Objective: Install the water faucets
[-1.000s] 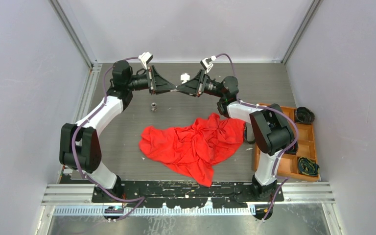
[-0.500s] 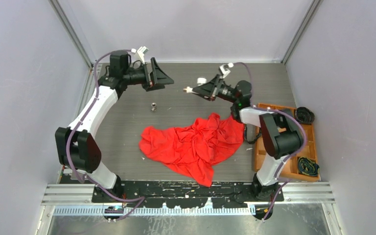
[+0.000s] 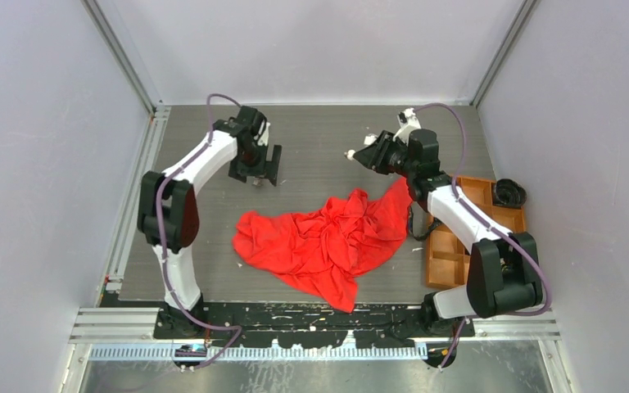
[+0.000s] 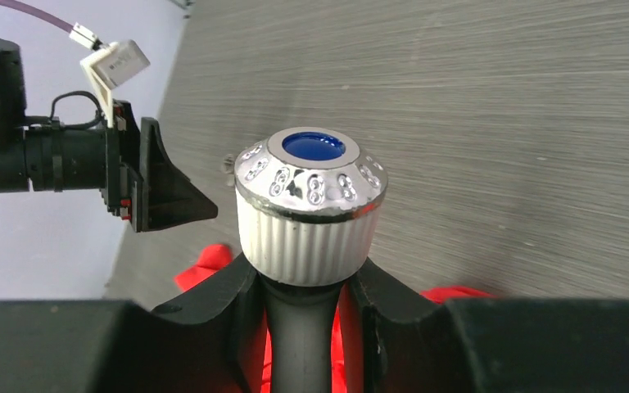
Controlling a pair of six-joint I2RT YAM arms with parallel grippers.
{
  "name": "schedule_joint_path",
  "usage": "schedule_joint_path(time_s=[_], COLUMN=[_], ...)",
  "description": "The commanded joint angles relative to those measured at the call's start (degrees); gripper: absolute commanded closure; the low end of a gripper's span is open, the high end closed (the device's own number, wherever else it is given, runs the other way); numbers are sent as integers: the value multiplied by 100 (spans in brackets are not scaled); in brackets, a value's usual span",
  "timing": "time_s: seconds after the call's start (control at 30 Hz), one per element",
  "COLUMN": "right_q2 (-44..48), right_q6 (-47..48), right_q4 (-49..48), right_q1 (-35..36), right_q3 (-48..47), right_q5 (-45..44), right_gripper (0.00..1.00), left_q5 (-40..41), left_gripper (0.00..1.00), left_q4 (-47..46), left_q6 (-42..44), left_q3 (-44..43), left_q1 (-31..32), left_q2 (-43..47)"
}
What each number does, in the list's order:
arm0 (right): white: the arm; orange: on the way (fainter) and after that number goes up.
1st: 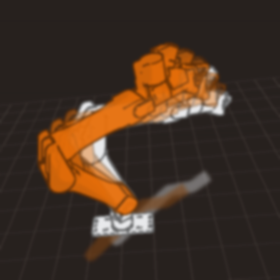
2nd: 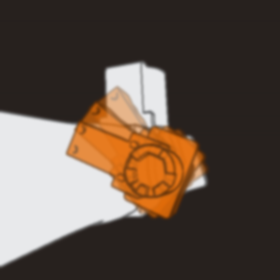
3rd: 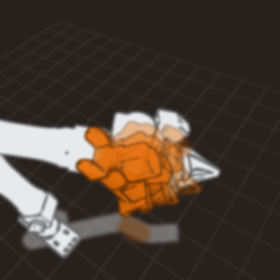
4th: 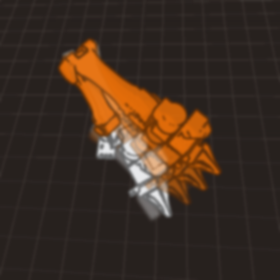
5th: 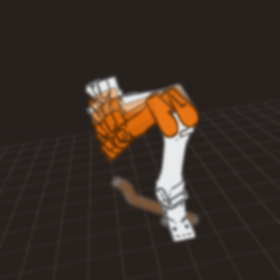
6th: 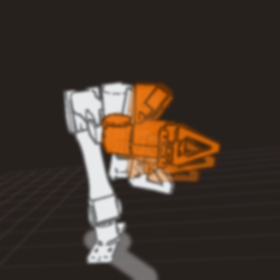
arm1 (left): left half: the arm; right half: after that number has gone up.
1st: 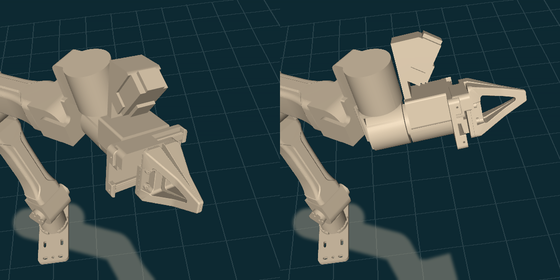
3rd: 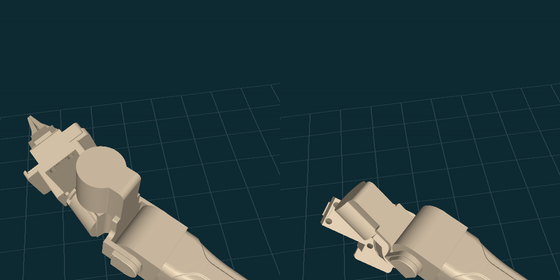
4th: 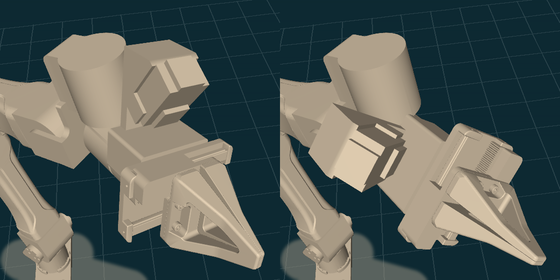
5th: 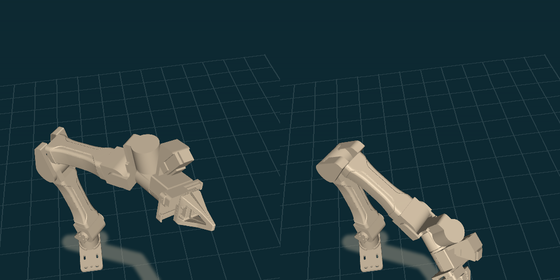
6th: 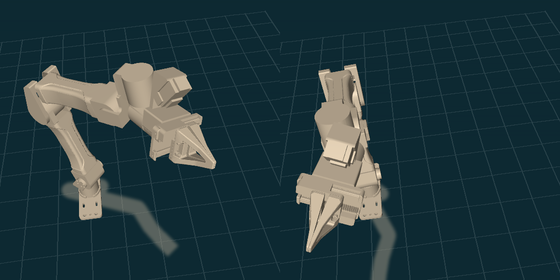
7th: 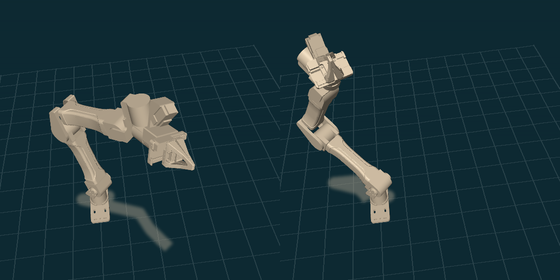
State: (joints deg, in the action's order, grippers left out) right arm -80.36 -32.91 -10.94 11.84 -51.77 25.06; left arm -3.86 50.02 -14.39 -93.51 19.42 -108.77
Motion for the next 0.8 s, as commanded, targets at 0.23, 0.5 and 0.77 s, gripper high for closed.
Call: schedule_joint_path(time_s=[0.23,0.5,0.77], right_q2=[411,682,916], right_q6=[698,1048,1126], right_q4=[197,-140,-155], right_q1=[24,166,185], right_q3=[171,480,650], right_q5=[-1007,-1254,-1374], right_gripper=[100,100,100], left_q5=[850,426,258], left_gripper=[22,30,40], left_q4=[277,498,290], left_q6=[646,1078,1226], left_q3=[-673,-1181,-1028], left_q1=[-58,-193,-217], left_q2=[-922,-1618,-1648])
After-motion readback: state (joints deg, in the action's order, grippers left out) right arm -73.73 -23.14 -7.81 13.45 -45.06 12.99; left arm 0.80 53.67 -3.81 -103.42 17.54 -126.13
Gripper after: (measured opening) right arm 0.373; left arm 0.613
